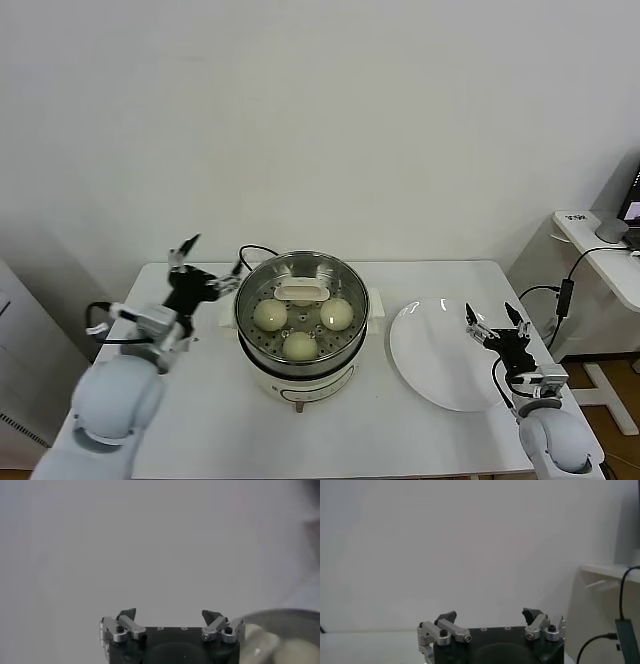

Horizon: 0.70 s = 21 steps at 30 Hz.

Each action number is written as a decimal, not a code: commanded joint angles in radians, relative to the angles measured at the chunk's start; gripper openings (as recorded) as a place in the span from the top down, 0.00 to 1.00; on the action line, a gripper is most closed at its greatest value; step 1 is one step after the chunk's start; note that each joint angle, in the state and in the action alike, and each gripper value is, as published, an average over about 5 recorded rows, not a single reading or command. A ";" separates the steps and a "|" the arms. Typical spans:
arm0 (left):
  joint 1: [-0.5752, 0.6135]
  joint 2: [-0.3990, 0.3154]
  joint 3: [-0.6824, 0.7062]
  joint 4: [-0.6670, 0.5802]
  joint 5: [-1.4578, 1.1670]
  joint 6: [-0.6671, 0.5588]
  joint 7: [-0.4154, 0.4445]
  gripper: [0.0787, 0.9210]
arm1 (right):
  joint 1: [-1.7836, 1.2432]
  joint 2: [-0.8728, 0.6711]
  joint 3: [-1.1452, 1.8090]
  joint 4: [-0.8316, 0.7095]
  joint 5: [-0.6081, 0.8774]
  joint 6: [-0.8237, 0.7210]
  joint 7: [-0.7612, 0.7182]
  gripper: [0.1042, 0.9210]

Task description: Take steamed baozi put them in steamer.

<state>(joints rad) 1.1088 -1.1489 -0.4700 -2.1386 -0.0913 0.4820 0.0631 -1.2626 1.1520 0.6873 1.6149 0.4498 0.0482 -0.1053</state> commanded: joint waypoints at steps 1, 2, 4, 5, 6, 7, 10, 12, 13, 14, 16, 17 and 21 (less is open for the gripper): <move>0.060 0.034 -0.255 0.273 -0.348 -0.081 -0.079 0.12 | -0.036 -0.001 0.022 0.034 0.027 -0.011 -0.018 0.12; 0.058 0.035 -0.252 0.303 -0.339 -0.090 -0.078 0.12 | -0.040 -0.003 0.023 0.039 0.027 -0.008 -0.018 0.12; 0.054 0.039 -0.240 0.358 -0.317 -0.108 -0.075 0.12 | -0.048 -0.005 0.023 0.046 0.026 -0.004 -0.018 0.12; 0.052 0.041 -0.232 0.381 -0.307 -0.117 -0.073 0.12 | -0.050 -0.004 0.023 0.048 0.024 -0.003 -0.017 0.12; 0.050 0.042 -0.223 0.399 -0.298 -0.127 -0.072 0.12 | -0.052 -0.004 0.023 0.049 0.021 -0.002 -0.017 0.12; 0.049 0.042 -0.214 0.416 -0.291 -0.137 -0.071 0.12 | -0.054 -0.003 0.024 0.049 0.017 -0.001 -0.017 0.12; 0.045 0.037 -0.193 0.452 -0.280 -0.159 -0.067 0.12 | -0.059 0.002 0.024 0.051 0.010 -0.003 -0.015 0.12; 0.046 0.034 -0.185 0.468 -0.280 -0.171 -0.062 0.12 | -0.063 0.004 0.024 0.054 0.009 -0.006 -0.013 0.12; 0.047 0.033 -0.183 0.473 -0.280 -0.175 -0.060 0.12 | -0.065 0.005 0.024 0.054 0.009 -0.006 -0.013 0.12; 0.049 0.032 -0.181 0.477 -0.280 -0.179 -0.058 0.12 | -0.067 0.006 0.024 0.055 0.010 -0.007 -0.013 0.12; 0.056 0.028 -0.182 0.479 -0.280 -0.185 -0.053 0.12 | -0.070 0.006 0.024 0.056 0.010 -0.010 -0.012 0.12; 0.060 0.026 -0.183 0.478 -0.280 -0.187 -0.051 0.12 | -0.072 0.007 0.023 0.056 0.010 -0.011 -0.011 0.12; 0.086 0.022 -0.186 0.456 -0.281 -0.191 -0.037 0.12 | -0.074 0.011 0.020 0.056 0.011 -0.018 -0.005 0.12</move>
<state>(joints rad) 1.1601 -1.1286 -0.6386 -1.7577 -0.3413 0.3324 0.0192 -1.3269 1.1599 0.7068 1.6645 0.4612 0.0379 -0.1137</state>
